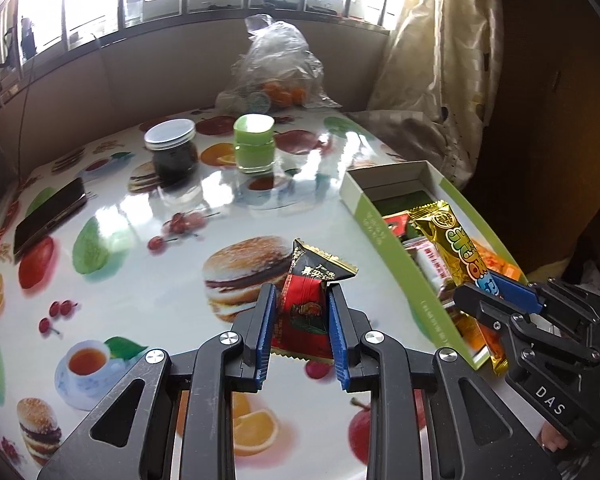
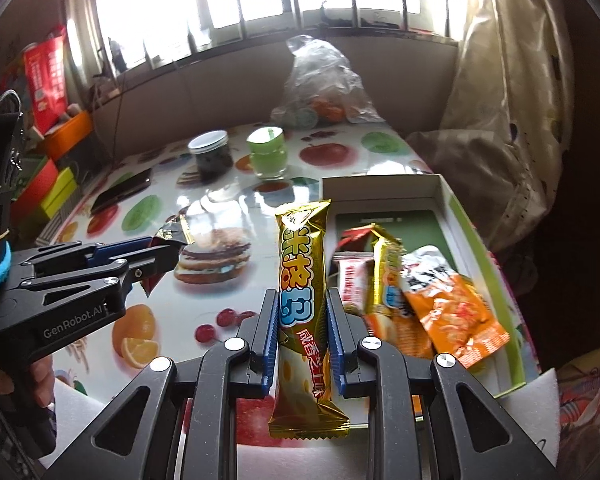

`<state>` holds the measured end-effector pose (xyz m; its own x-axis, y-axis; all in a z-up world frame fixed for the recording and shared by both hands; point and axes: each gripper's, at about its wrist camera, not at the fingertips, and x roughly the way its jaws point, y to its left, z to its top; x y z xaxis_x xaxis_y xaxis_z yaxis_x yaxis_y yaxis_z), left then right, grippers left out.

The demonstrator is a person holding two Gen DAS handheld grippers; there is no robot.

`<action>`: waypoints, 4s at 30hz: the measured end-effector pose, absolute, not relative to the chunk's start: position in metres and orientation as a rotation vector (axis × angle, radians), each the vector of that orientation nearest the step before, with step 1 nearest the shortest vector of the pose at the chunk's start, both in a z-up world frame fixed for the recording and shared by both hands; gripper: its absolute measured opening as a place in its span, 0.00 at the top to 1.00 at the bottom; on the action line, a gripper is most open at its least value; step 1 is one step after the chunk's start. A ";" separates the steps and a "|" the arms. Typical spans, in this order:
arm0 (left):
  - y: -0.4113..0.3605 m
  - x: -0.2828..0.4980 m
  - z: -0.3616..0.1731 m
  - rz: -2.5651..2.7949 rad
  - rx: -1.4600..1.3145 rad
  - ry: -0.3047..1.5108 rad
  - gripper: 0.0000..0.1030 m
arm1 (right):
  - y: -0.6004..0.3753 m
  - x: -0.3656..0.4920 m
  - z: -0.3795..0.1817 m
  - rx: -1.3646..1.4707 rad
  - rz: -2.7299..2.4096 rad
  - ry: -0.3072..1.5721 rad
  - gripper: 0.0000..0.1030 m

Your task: Organize snacks

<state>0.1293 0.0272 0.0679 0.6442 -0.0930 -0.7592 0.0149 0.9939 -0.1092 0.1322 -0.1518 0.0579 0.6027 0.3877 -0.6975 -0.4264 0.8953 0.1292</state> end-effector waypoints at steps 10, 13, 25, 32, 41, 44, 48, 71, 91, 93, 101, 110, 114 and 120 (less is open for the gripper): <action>0.000 0.154 0.067 -0.126 -0.123 0.883 0.74 | -0.187 0.140 0.057 -0.021 0.386 0.801 0.80; -0.008 0.162 0.066 -0.147 -0.132 0.887 0.74 | -0.197 0.143 0.054 -0.014 0.360 0.809 0.80; -0.048 0.191 0.057 -0.213 -0.125 0.924 0.74 | -0.229 0.155 0.041 0.001 0.270 0.841 0.80; -0.065 0.202 0.051 -0.231 -0.092 0.941 0.74 | -0.237 0.161 0.031 0.004 0.250 0.861 0.80; -0.075 0.212 0.044 -0.228 -0.082 0.961 0.74 | -0.241 0.164 0.027 0.007 0.245 0.863 0.79; -0.077 0.215 0.042 -0.226 -0.087 0.965 0.74 | -0.241 0.165 0.026 0.005 0.246 0.860 0.79; -0.080 0.218 0.040 -0.225 -0.090 0.970 0.74 | -0.241 0.165 0.026 0.011 0.254 0.855 0.79; -0.086 0.202 0.047 -0.217 -0.073 0.954 0.60 | -0.248 0.156 0.030 0.037 0.224 0.827 0.56; -0.068 0.122 0.058 -0.104 -0.065 0.894 0.52 | -0.245 0.108 0.038 0.047 0.229 0.788 0.52; -0.066 0.115 0.054 -0.090 -0.068 0.900 0.52 | -0.244 0.104 0.034 0.036 0.226 0.798 0.52; -0.063 0.085 0.027 -0.063 -0.049 0.953 0.52 | -0.247 0.082 0.024 0.026 0.227 0.815 0.51; -0.061 0.069 0.013 -0.060 -0.063 0.983 0.52 | -0.241 0.067 0.012 -0.004 0.223 0.831 0.50; -0.062 0.064 0.006 -0.052 -0.059 0.996 0.52 | -0.239 0.062 0.004 -0.013 0.213 0.848 0.50; -0.063 0.060 0.003 -0.040 -0.059 0.972 0.51 | -0.236 0.058 -0.002 -0.052 0.182 0.848 0.48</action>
<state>0.0602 -0.0633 0.0028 0.5632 -0.0605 -0.8241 0.0077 0.9977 -0.0679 0.0575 -0.2363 -0.0020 0.6470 0.1393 -0.7497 -0.1805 0.9832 0.0270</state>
